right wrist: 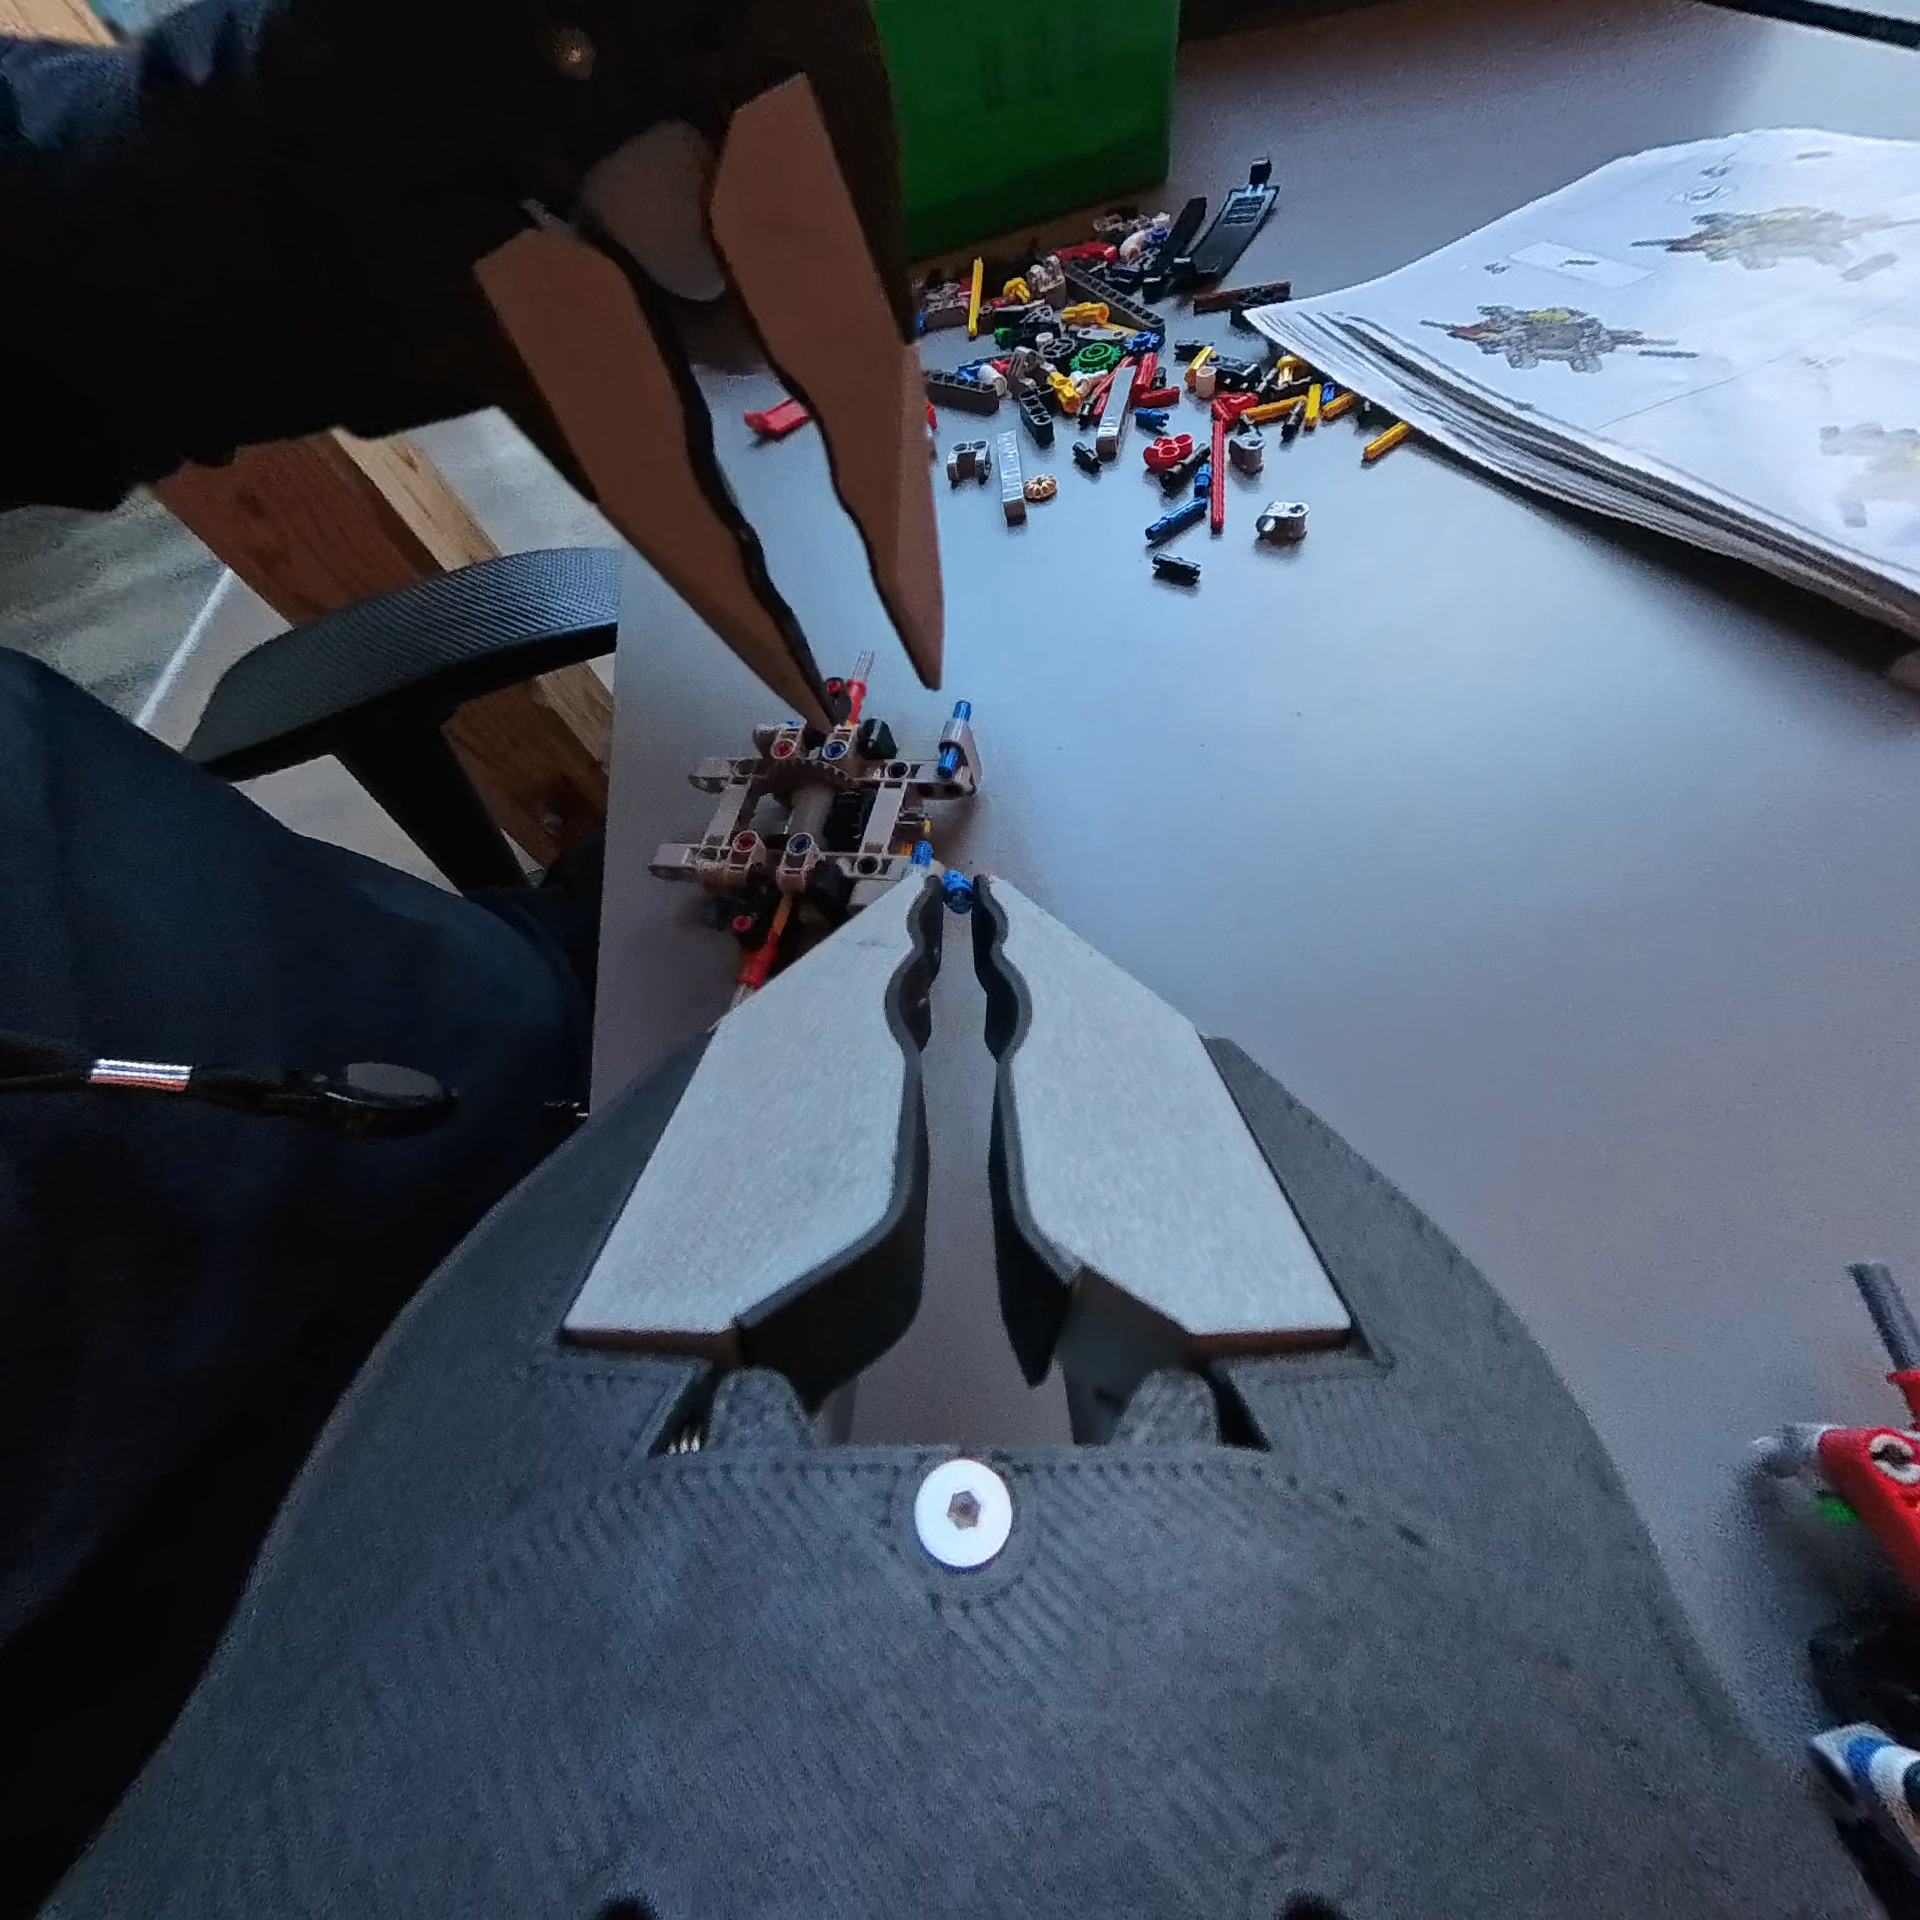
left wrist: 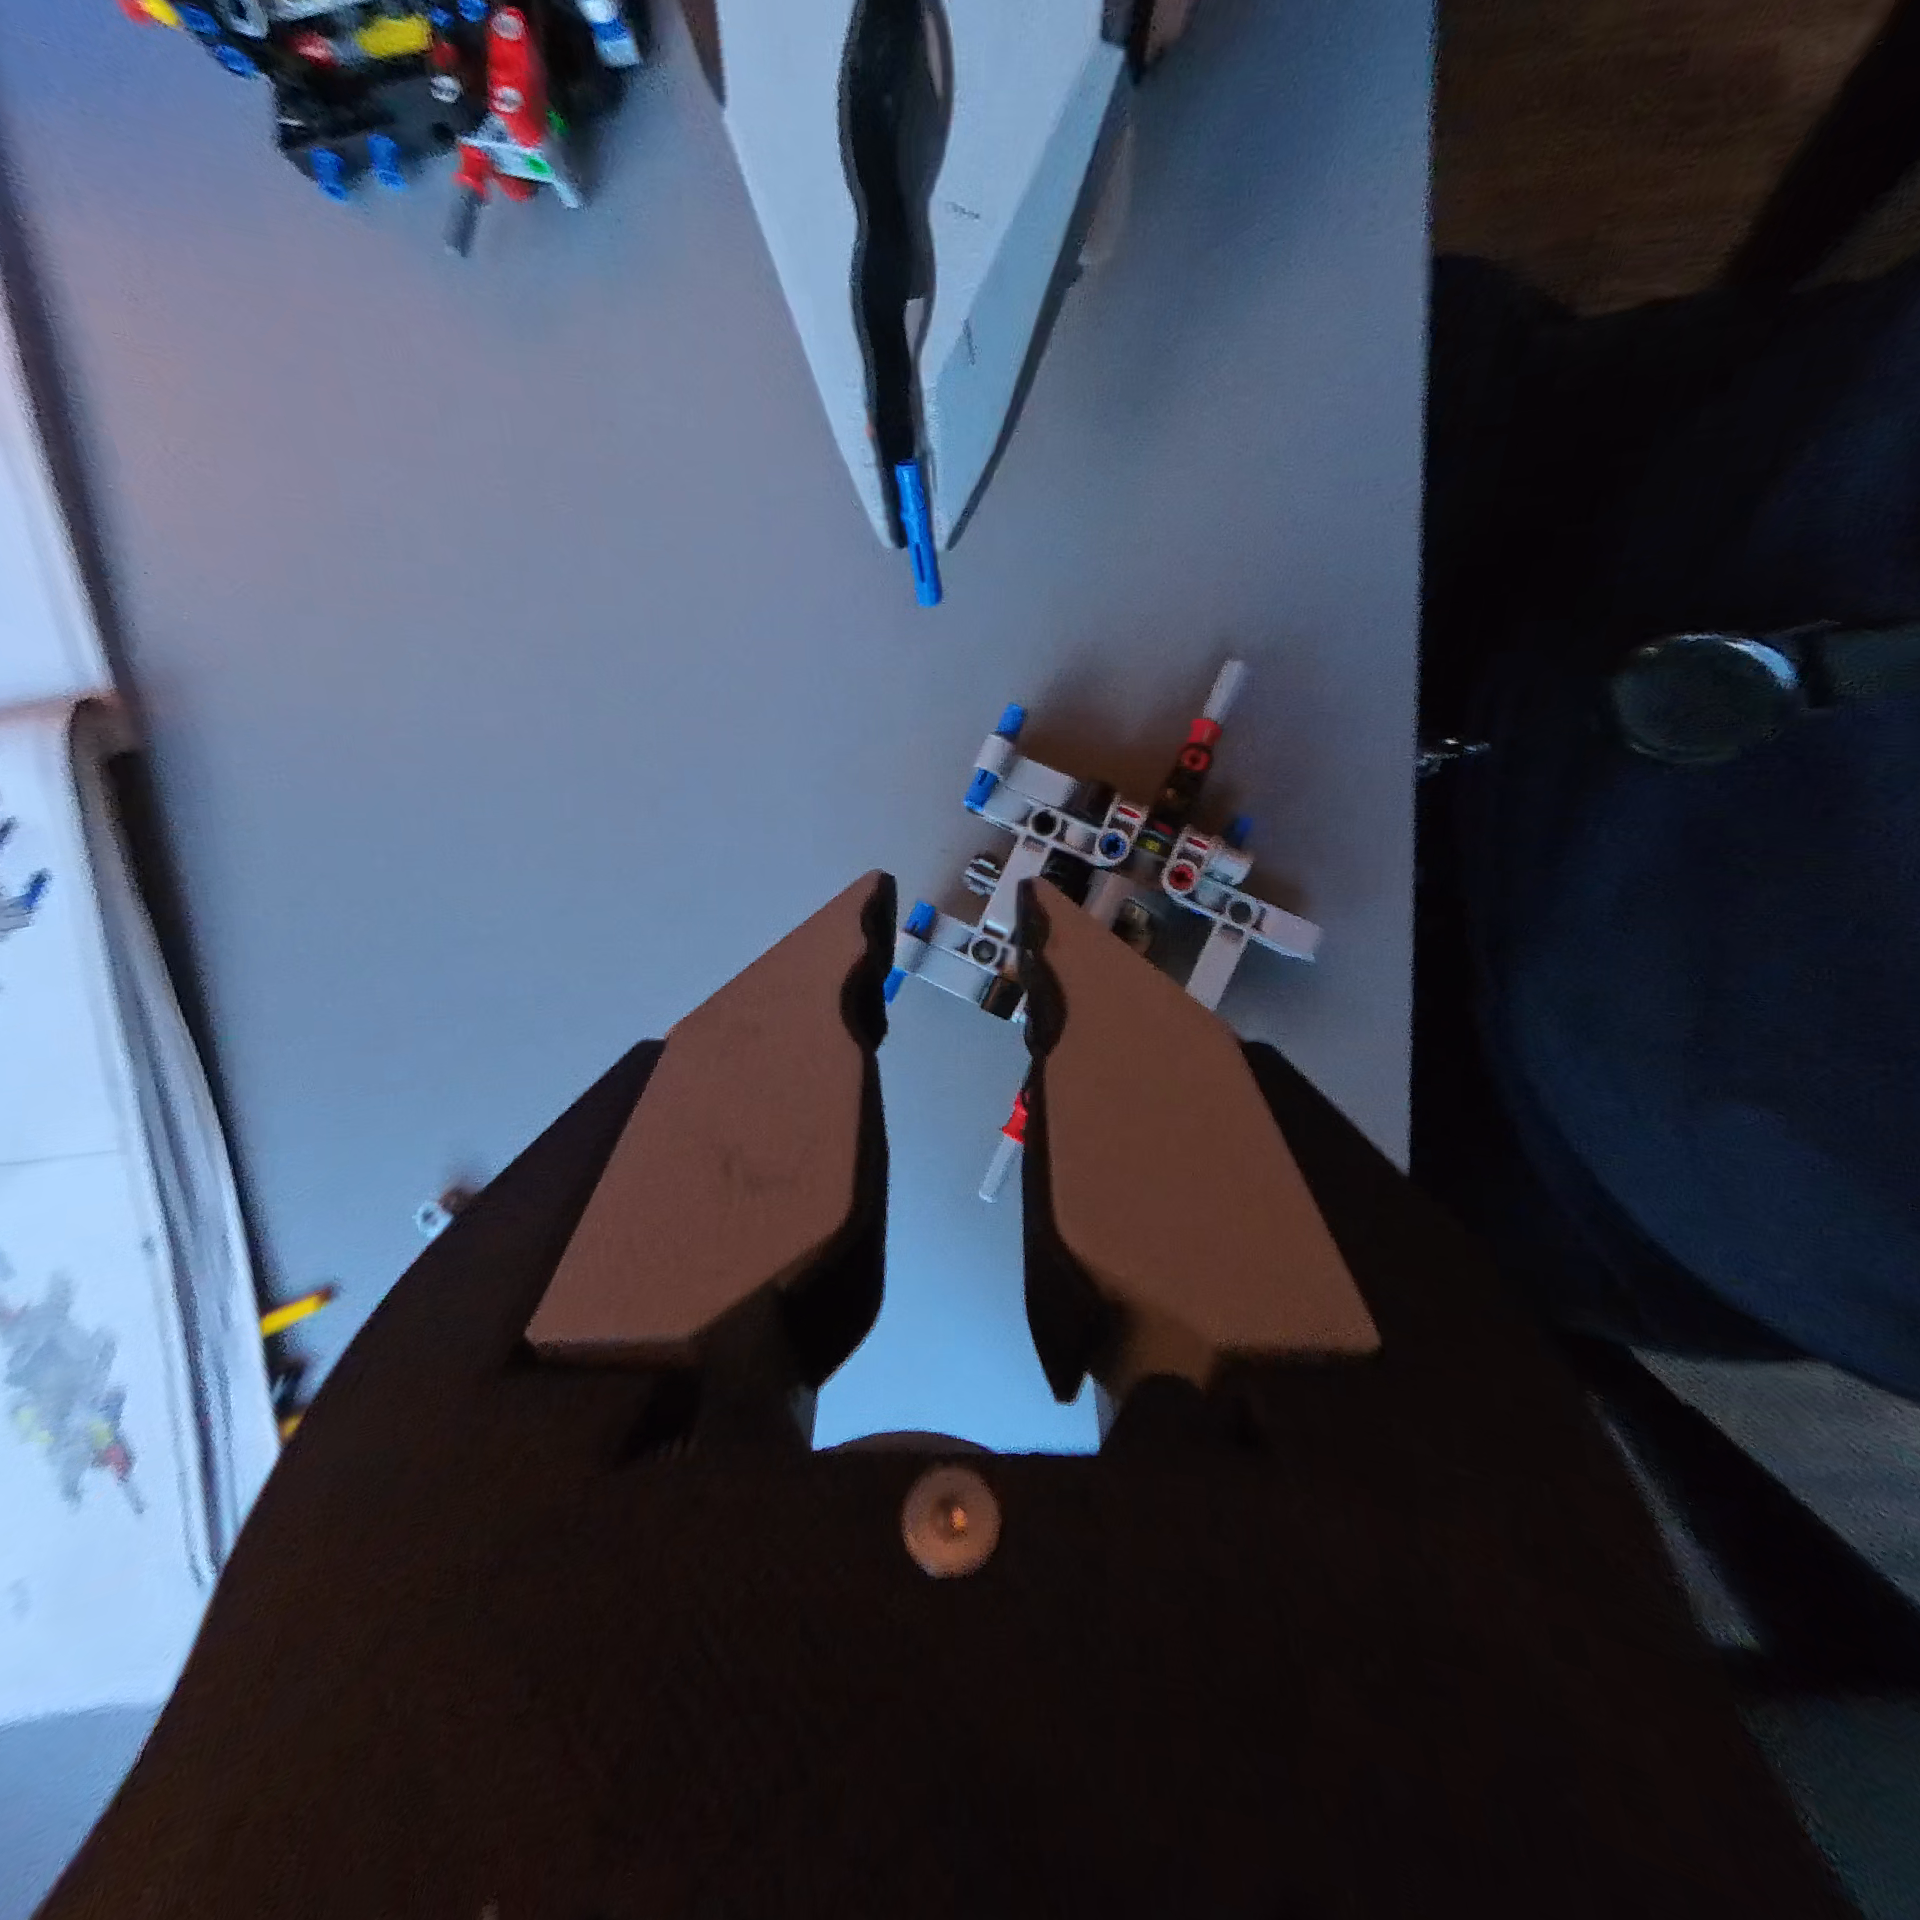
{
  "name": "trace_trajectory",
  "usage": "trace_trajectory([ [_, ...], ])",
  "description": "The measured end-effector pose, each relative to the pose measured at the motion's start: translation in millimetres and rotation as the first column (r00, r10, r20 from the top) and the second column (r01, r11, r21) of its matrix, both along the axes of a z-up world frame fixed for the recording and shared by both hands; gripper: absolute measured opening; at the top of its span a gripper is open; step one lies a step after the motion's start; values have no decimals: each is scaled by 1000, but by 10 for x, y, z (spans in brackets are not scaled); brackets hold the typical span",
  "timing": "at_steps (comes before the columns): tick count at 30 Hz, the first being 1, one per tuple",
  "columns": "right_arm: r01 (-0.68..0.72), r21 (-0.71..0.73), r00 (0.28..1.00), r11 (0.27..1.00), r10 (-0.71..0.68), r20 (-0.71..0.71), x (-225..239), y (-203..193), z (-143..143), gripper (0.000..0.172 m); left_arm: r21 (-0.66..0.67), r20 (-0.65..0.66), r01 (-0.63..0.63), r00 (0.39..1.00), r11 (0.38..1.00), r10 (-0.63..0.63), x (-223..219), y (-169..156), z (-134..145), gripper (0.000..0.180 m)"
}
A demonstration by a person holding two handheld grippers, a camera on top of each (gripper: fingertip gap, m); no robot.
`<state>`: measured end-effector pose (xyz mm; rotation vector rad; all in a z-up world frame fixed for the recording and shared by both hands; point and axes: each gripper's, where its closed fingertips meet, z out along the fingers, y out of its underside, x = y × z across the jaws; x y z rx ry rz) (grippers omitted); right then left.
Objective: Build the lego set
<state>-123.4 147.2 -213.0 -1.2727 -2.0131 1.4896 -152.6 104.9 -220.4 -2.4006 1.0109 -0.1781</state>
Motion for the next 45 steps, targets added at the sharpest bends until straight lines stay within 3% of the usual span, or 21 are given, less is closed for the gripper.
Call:
trace_trajectory([
  [4, -32, -5, 999, 999, 32, 43, 96, -43, -77, 2, -194, 147, 152, 981, 969, -124, 91, 28, 5, 28],
  [8, -55, -7, 994, 998, 55, 97, 247, -96, -148, 2, -414, 268, 281, 947, 866, -179, 194, 59, -121, 30],
  [12, -48, -16, 991, 999, 50, 121, 354, -139, -171, 2, -569, 197, 284, 958, 772, -208, 113, 74, -377, 30],
  [19, -72, -63, 979, 995, 82, 186, 364, -290, -233, 2, -658, 213, 310, 951, 686, -224, 101, -65, -390, 22],
  [26, 11, 129, 981, 992, -35, 188, 377, 47, -276, 2, -673, 192, 286, 958, 683, -212, -5, -132, -349, 24],
  [31, -15, 200, 984, 980, -22, 179, 421, 80, -348, 2, -676, 213, 288, 958, 678, -195, 59, -187, -386, 21],
  [36, -42, 335, 980, 941, -27, 197, 453, 103, -526, 2, -648, 203, 284, 959, 707, -199, 118, -179, -371, 17],
  [38, -60, 352, 981, 934, -9, 193, 465, 77, -530, 3, -622, 195, 276, 961, 733, -196, 113, -152, -338, 8],
  [45, -51, 374, 982, 926, -23, 190, 473, 143, -529, 17, -572, 138, 239, 971, 785, -195, 82, -137, -309, 7],
])
